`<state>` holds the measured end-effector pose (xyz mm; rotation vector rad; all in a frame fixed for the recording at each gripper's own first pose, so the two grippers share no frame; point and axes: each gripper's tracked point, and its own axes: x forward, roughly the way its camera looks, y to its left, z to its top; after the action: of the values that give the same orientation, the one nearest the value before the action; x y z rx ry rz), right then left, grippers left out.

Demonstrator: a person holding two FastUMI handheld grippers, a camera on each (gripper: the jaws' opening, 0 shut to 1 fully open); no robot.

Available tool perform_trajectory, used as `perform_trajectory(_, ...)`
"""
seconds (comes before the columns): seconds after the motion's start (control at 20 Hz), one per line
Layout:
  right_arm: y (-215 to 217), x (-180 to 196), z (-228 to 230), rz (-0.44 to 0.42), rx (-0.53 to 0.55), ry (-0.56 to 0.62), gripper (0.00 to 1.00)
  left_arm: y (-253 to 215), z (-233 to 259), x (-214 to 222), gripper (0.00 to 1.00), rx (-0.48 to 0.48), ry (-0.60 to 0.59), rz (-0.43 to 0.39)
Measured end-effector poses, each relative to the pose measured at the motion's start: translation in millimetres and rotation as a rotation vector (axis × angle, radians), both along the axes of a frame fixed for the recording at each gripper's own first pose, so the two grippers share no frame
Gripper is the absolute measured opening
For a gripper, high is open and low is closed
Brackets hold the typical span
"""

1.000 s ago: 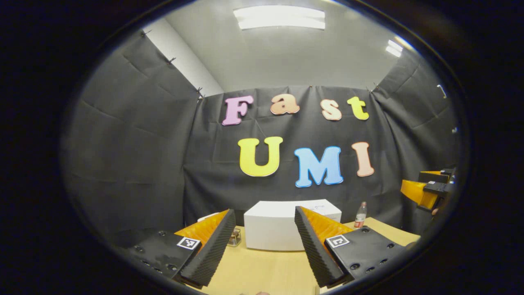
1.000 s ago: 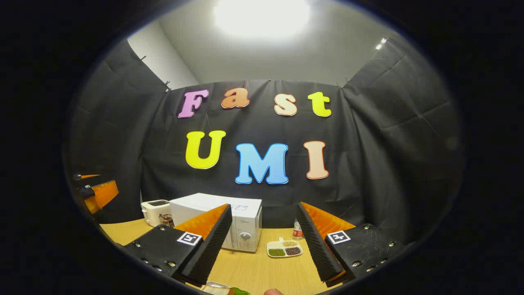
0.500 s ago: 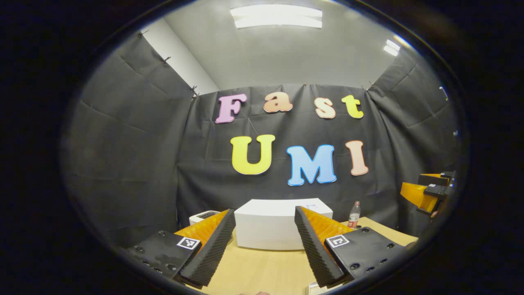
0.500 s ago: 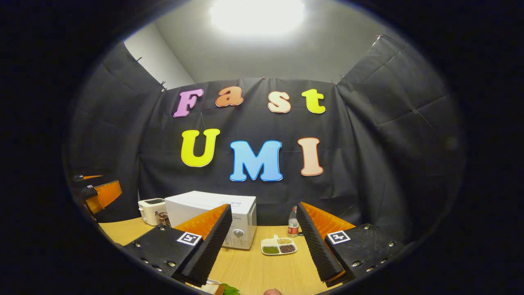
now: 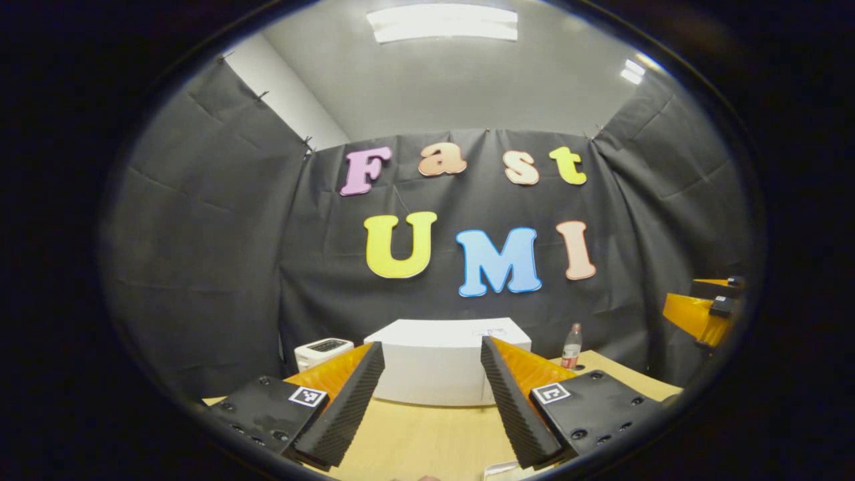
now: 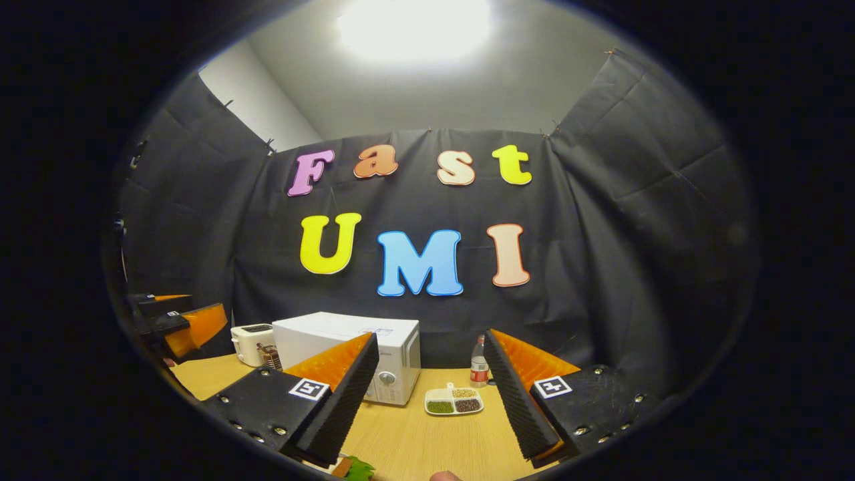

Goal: Open the microwave oven with the left hand, put the food in, and close the microwave oven.

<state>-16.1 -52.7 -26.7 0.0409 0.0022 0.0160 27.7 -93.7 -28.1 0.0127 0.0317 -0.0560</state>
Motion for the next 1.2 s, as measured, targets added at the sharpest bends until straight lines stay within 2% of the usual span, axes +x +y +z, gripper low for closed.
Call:
perform_trajectory(0.15,-3.7,2.0,-1.5,-0.022,-0.004,0.01,0.96,-13.0,-11.7,32.3,0.98,0.01,-0.004,-0.039)
perform_trajectory(0.5,-16.0,16.7,5.5,-0.171,-0.028,0.003,0.95,-52.1,-47.2,122.3,0.96,-0.003,0.005,-0.173)
perform_trajectory(0.75,-22.5,19.9,1.2,-0.276,-0.053,0.033,0.95,-79.9,-95.6,175.2,0.94,-0.02,0.062,-0.251)
perform_trajectory(0.85,-25.1,19.1,-0.2,-0.316,-0.074,0.044,0.95,-91.1,-119.0,191.8,0.98,-0.02,0.092,-0.281)
perform_trajectory(0.95,-29.7,16.8,-1.8,-0.355,-0.094,0.057,0.96,-104.7,-145.5,207.7,0.94,-0.015,0.132,-0.311)
perform_trajectory(1.0,-32.7,15.4,-2.1,-0.376,-0.1,0.063,0.96,-111.1,-157.9,215.5,0.94,-0.014,0.155,-0.323)
perform_trajectory(1.05,-36.3,13.4,-4.3,-0.399,-0.104,0.072,0.95,-116.5,-170.2,221.1,0.99,-0.014,0.175,-0.334)
perform_trajectory(1.2,-46.2,6.2,-9.7,-0.464,-0.109,0.102,0.96,-131.6,-205.8,238.8,0.96,-0.009,0.231,-0.35)
